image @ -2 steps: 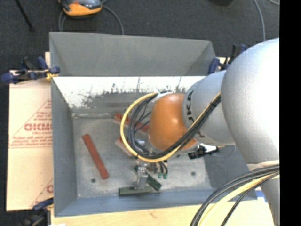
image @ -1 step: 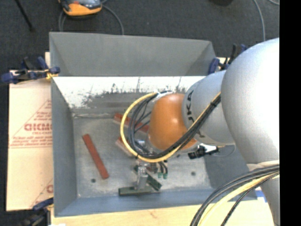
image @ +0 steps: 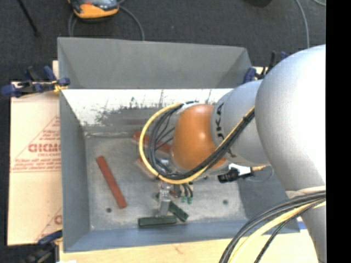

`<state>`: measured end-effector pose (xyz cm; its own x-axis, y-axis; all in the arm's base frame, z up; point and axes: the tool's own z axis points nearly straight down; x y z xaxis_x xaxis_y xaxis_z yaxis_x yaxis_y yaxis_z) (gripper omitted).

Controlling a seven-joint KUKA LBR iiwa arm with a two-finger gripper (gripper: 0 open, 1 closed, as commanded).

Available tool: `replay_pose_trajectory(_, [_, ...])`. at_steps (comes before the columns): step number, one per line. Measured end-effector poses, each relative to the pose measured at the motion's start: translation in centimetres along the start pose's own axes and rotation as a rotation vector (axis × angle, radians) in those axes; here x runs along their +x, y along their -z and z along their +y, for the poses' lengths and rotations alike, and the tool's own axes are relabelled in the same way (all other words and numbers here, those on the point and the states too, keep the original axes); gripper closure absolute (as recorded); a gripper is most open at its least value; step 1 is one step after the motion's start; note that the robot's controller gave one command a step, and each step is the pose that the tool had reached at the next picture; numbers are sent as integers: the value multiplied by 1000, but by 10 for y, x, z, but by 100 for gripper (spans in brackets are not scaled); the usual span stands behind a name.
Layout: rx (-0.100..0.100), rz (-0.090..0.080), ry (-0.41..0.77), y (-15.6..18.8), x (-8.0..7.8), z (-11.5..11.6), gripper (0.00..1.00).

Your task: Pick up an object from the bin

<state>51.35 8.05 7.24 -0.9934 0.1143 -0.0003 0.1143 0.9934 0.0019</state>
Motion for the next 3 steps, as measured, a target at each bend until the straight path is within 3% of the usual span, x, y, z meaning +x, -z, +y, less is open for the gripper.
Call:
replay_pose_trajectory(1, [0, -3, -31, 0, -32, -6, 0])
replay_pose_trajectory(3, [4, -7, 14, 1, -115, -35, 0])
